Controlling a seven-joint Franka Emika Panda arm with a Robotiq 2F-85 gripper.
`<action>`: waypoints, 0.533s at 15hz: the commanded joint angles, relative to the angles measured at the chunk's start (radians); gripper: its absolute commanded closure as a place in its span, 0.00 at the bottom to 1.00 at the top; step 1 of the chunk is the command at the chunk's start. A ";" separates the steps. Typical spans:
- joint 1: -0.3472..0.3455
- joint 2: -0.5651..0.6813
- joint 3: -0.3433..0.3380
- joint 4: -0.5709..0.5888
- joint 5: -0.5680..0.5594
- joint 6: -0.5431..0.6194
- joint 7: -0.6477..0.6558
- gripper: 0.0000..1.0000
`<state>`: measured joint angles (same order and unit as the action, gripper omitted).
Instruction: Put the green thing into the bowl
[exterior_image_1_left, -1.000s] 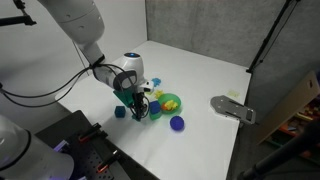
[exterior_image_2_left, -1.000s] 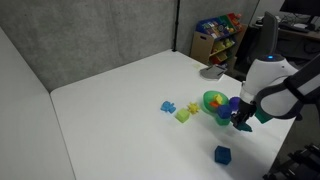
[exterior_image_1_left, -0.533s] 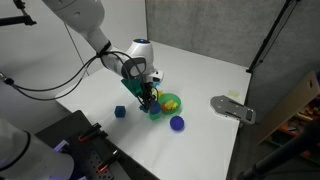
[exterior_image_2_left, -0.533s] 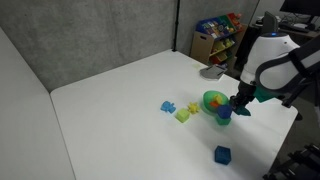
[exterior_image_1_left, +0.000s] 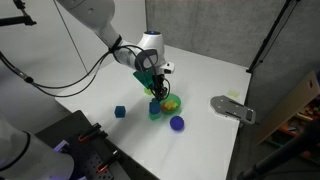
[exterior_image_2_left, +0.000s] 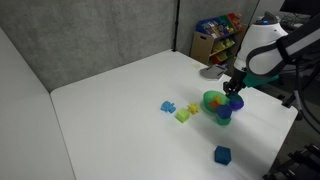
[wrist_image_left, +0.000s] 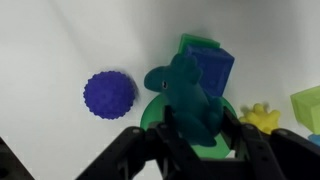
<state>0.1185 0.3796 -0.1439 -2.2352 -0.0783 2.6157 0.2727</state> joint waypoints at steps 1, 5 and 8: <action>0.000 0.097 -0.010 0.127 -0.031 -0.032 0.060 0.77; 0.003 0.190 -0.009 0.223 -0.008 -0.030 0.089 0.77; 0.007 0.246 -0.005 0.281 0.007 -0.027 0.111 0.77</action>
<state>0.1198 0.5691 -0.1497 -2.0347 -0.0848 2.6148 0.3494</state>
